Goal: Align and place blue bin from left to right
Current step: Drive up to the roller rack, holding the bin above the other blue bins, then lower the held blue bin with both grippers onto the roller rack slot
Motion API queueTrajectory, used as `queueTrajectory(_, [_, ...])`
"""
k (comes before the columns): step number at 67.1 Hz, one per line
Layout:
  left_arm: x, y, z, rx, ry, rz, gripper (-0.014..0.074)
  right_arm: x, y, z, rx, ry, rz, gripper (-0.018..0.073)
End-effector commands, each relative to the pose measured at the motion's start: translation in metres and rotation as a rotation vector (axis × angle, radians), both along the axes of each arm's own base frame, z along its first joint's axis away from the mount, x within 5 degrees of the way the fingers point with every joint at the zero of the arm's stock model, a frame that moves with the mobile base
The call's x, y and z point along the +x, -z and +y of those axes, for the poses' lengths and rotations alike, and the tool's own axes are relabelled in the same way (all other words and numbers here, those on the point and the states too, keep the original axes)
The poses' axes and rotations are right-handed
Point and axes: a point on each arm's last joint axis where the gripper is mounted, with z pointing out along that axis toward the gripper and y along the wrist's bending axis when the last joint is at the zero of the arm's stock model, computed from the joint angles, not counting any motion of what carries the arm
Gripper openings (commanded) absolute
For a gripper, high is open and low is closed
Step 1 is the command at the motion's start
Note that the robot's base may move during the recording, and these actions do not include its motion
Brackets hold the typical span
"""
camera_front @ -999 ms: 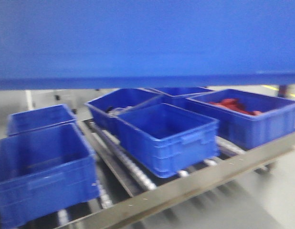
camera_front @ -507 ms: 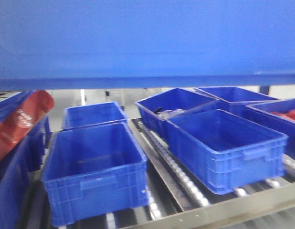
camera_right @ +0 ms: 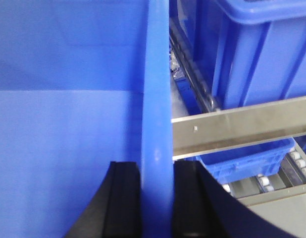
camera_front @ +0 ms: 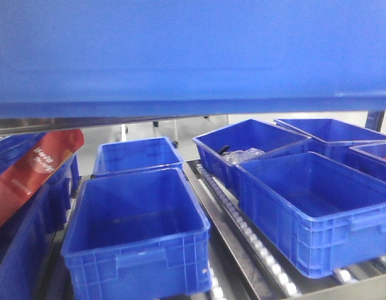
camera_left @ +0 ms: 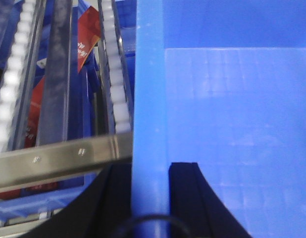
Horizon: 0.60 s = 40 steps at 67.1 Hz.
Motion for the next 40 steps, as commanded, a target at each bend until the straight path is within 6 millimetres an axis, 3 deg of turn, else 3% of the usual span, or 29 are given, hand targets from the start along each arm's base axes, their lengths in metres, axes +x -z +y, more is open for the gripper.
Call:
queueTrajectory(1, [0.0002, -0.0084, -0.0108, -0.055, 0.092, -0.083, -0.0111, -0.0046, -0.0227, 0.0214, 0.185, -0.201, -0.176, -0.0080])
queueTrajectory(40, [0.0002, -0.0084, -0.0108, -0.055, 0.092, -0.083, -0.0111, -0.0046, -0.0227, 0.0214, 0.185, -0.201, -0.176, -0.0080])
